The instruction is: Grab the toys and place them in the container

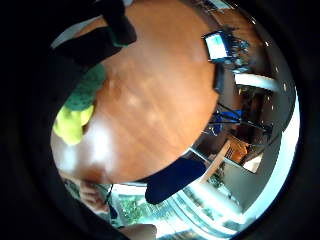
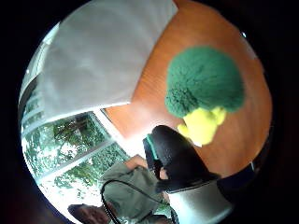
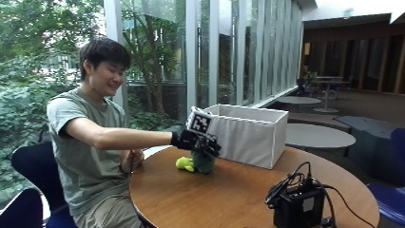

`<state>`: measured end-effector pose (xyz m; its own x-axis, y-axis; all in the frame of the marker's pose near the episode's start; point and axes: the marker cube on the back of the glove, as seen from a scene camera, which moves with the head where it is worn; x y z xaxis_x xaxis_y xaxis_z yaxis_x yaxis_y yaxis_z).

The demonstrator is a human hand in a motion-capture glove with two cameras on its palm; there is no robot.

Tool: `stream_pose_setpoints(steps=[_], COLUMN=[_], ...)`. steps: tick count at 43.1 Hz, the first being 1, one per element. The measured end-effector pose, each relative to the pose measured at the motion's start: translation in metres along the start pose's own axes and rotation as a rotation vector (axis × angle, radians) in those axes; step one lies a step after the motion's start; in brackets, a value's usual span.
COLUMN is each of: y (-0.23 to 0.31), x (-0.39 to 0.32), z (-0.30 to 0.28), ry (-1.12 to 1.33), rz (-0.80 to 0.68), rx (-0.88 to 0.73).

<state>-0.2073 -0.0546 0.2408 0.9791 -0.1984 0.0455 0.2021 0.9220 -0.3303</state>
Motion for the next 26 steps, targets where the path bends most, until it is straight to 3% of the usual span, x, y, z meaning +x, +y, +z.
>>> stream_pose_setpoints(steps=[4,9,17,21,26], y=[-0.009,-0.01,-0.029,-0.028,-0.033], x=[-0.049,-0.077,-0.053,-0.07,-0.08], z=[0.049,0.071,0.067,0.074,0.069], ry=[-0.035,0.005,-0.173,-0.232,-0.263], rz=[-0.083,-0.278,-0.241,-0.338,-0.335], rx=[-0.046,0.088,0.201,0.243,0.29])
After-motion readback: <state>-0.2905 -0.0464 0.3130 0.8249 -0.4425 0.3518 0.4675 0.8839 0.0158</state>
